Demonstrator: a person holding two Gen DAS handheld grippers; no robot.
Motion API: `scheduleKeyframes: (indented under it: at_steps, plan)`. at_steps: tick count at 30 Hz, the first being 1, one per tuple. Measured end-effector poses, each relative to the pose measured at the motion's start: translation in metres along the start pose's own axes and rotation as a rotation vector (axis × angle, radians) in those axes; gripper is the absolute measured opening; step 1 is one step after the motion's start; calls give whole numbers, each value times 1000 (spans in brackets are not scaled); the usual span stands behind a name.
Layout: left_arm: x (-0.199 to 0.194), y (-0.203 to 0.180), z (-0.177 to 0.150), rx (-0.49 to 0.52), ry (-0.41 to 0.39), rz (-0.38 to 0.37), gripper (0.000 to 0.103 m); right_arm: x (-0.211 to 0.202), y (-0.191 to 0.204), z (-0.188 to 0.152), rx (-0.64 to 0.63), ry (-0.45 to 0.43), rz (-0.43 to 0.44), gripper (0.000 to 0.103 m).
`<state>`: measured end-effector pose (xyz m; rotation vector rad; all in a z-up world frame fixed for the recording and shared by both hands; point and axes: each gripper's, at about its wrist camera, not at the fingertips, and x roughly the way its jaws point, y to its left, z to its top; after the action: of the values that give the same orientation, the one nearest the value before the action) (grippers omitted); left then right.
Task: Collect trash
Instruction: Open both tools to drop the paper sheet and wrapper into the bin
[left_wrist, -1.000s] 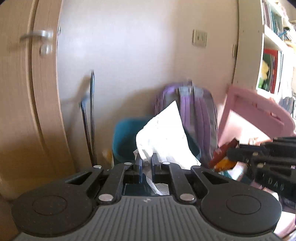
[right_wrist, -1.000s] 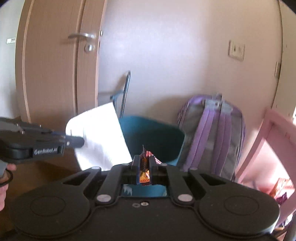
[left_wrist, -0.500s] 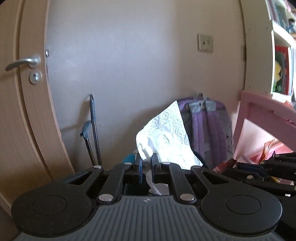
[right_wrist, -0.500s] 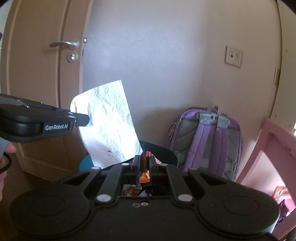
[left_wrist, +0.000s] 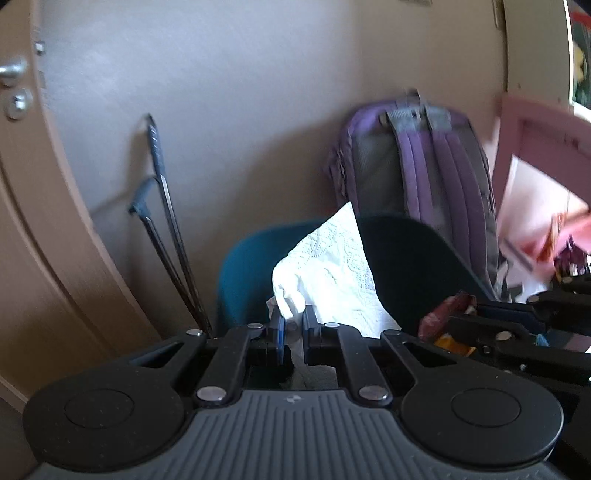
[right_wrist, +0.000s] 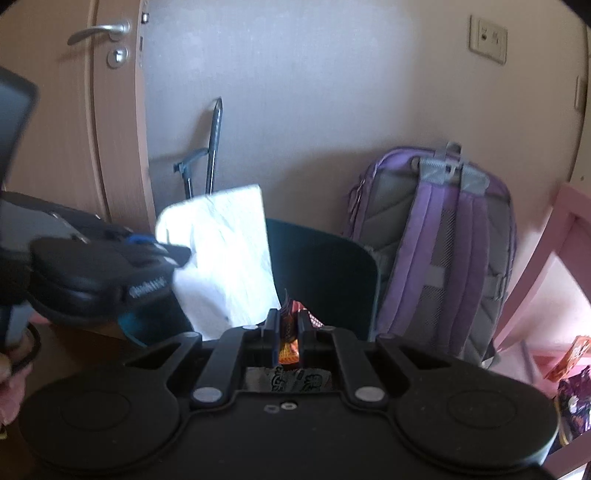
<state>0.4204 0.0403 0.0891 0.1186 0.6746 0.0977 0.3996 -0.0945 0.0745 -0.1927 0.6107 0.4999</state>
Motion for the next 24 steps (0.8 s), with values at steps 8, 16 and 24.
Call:
scheduleKeyframes:
  at_steps: [8, 16, 24]
  plan:
    - [39, -6, -3, 54, 120, -20, 9, 26, 6, -7, -20, 61, 2, 12]
    - [55, -7, -7, 35, 203, -29, 14, 29, 3, -12, -9, 77, 8, 19]
    - [40, -3, -7, -8, 157, -14, 73, 7, -7, -10, 26, 55, 12, 40]
